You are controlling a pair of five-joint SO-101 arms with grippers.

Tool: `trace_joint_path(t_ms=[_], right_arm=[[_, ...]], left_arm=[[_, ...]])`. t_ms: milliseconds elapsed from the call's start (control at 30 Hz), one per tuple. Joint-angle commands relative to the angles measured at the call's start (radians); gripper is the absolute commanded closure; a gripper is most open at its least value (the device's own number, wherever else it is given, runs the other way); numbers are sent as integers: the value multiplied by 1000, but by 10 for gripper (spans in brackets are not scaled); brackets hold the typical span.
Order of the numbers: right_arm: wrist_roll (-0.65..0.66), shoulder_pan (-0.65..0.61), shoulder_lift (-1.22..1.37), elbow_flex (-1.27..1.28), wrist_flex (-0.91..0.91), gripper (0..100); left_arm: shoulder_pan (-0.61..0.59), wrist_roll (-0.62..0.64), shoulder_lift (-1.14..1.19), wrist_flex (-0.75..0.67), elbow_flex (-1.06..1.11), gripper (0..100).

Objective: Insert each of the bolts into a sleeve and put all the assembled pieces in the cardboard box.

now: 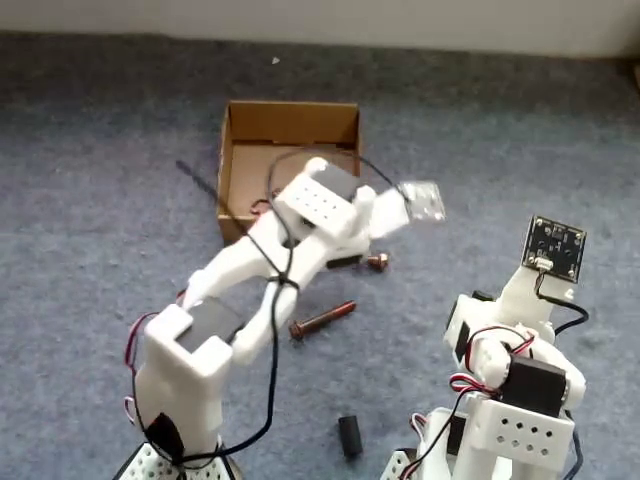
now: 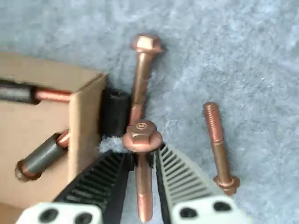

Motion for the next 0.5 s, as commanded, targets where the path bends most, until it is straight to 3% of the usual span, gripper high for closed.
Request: trace_joint_path(t_ms=[0, 167, 333, 467], right_arm=[[11, 8, -13, -16, 2, 994], [15, -8, -13, -27, -8, 994], [11, -140, -13, -84, -2, 994], [9, -282, -13, -96, -7, 994]], left_arm=[[-67, 75, -237, 61, -18, 995], [-110, 160, -470, 129, -13, 995], [-113, 232, -762, 130, 131, 995], [-119, 313, -1017, 31, 323, 995]])
